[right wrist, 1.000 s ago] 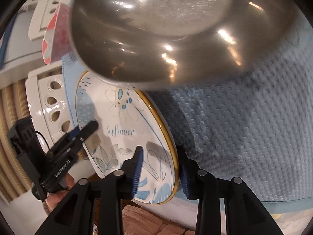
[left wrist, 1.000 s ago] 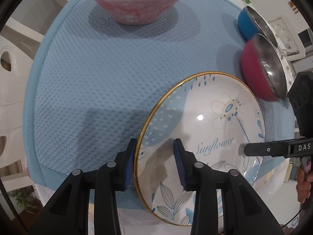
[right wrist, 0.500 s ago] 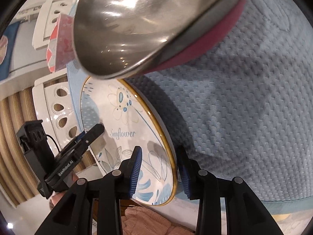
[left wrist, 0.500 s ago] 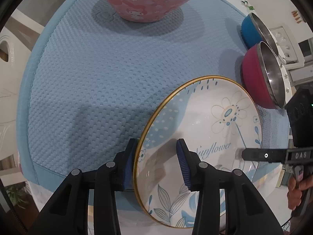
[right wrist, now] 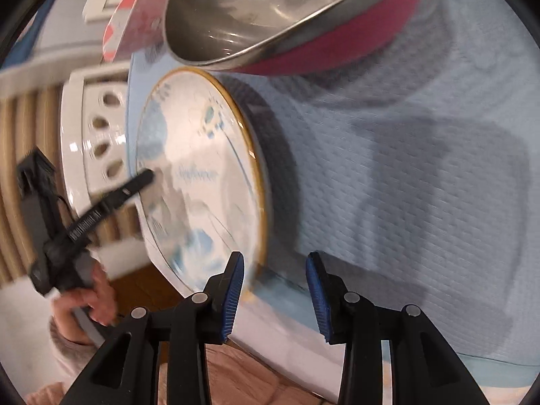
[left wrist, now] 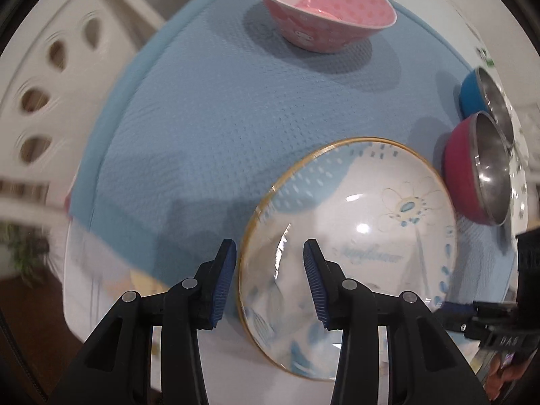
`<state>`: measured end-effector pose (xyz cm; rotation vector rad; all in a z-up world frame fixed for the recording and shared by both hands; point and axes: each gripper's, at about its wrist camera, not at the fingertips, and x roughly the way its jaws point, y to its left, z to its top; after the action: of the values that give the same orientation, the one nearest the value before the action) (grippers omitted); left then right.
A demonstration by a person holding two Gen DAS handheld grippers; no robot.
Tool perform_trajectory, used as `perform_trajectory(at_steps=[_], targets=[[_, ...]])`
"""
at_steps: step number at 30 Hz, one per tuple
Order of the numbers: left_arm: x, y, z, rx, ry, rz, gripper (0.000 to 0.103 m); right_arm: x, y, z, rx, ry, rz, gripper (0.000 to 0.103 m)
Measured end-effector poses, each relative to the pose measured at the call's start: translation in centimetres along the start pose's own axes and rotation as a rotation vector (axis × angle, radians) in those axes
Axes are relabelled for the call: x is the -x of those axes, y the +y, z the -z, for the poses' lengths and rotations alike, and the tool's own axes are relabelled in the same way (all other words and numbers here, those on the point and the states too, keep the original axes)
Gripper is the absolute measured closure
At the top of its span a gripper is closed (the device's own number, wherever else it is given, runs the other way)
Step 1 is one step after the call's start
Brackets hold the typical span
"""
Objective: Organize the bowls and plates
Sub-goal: 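Move both grippers to the hexagonal green-flower plate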
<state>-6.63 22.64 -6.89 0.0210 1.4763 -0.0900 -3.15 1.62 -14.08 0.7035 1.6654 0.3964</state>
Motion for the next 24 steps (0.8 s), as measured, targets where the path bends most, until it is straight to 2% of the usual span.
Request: perform_trajectory(at_steps=[1,4,7,8,10,11,14,17,24], targets=[[0.6,-0.4,0.4,0.013,-0.006,-0.016,0.063,0.9,-0.3,0.3,0.024,0.000,0.002,0.065],[2.4,-2.3,1.4,0.058,-0.026,0.020,0.061,3.8,-1.3,0.7,0.063,-0.014,-0.003,0.064],[4.4,-5.2,2.1,0.082,-0.054,0.018,0.057,8.0,-1.9,0.8,0.118,-0.061,-0.020,0.062],[5.1,-6.5,2.2,0.078,-0.067,0.029,0.051,9.1,-2.1,0.8,0.132,-0.077,-0.012,0.058],[6.0,-9.0,2.8,0.067,-0.080,0.039,0.041,11.8,-2.8,0.5,0.155,-0.114,0.002,0.038],[6.3,-9.9,2.9,0.060,-0.082,0.046,0.040,12.8,-2.9,0.4,0.165,-0.130,0.004,0.026],[7.2,-13.3,3.6,0.032,-0.083,0.069,0.039,16.2,-3.5,0.0,0.199,-0.174,0.017,0.025],[7.2,-16.1,2.6,0.006,-0.080,0.083,0.039,19.1,-4.4,-0.8,0.212,-0.210,0.046,0.025],[6.6,-24.3,2.2,-0.120,-0.055,0.129,0.039,24.6,-8.6,-3.2,0.166,-0.274,0.135,0.025]])
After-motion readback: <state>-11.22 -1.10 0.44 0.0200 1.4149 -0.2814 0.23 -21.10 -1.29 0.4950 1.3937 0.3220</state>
